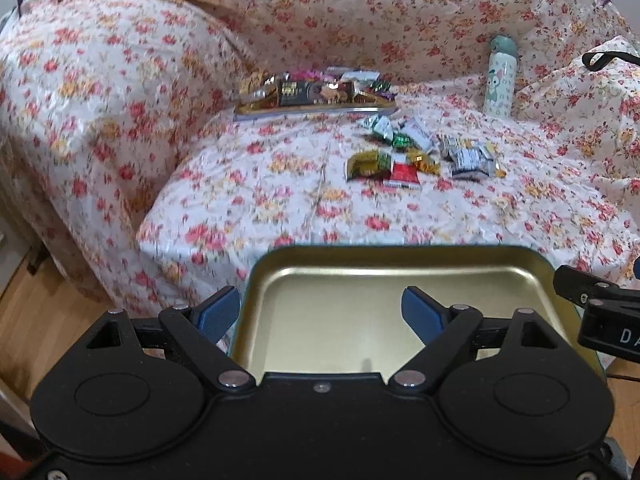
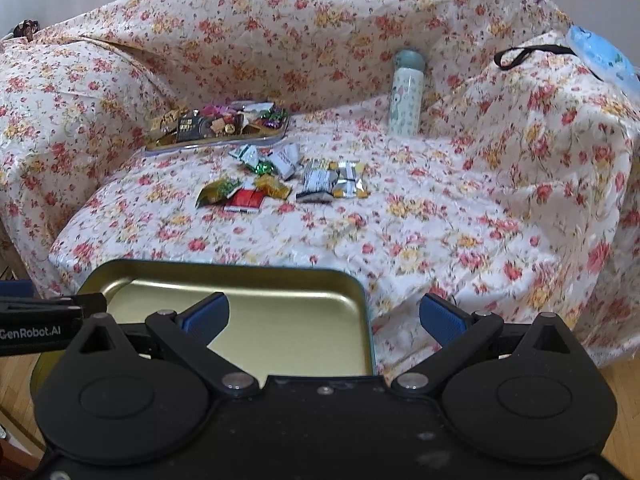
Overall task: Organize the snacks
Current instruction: 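Reach both tools toward the scattered snack packs on the sofa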
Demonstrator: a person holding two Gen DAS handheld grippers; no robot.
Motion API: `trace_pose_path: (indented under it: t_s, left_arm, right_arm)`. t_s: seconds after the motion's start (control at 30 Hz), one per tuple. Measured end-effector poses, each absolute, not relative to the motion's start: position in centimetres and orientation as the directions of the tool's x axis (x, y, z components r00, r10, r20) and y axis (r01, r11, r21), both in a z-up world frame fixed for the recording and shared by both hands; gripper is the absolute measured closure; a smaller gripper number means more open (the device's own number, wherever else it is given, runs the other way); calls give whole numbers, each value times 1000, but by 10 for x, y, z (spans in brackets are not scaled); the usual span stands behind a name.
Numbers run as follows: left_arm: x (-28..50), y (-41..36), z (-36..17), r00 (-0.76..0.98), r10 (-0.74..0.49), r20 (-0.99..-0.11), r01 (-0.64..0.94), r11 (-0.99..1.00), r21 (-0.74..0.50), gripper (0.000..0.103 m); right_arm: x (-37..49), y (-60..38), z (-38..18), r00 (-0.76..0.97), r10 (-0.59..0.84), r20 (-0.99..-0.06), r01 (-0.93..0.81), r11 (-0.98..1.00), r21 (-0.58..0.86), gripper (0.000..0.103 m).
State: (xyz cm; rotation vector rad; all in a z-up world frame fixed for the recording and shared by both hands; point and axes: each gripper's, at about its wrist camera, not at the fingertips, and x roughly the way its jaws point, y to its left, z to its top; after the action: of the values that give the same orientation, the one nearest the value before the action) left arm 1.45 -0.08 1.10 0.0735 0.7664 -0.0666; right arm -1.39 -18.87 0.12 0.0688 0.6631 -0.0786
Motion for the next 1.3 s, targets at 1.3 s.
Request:
trace_pose_path:
  t_s: [1.3]
  left_arm:
    - [227, -38, -45, 627, -92, -773, 249, 965, 87, 24]
  right_arm:
    - [173, -234, -44, 612, 53, -789, 151, 971, 183, 13]
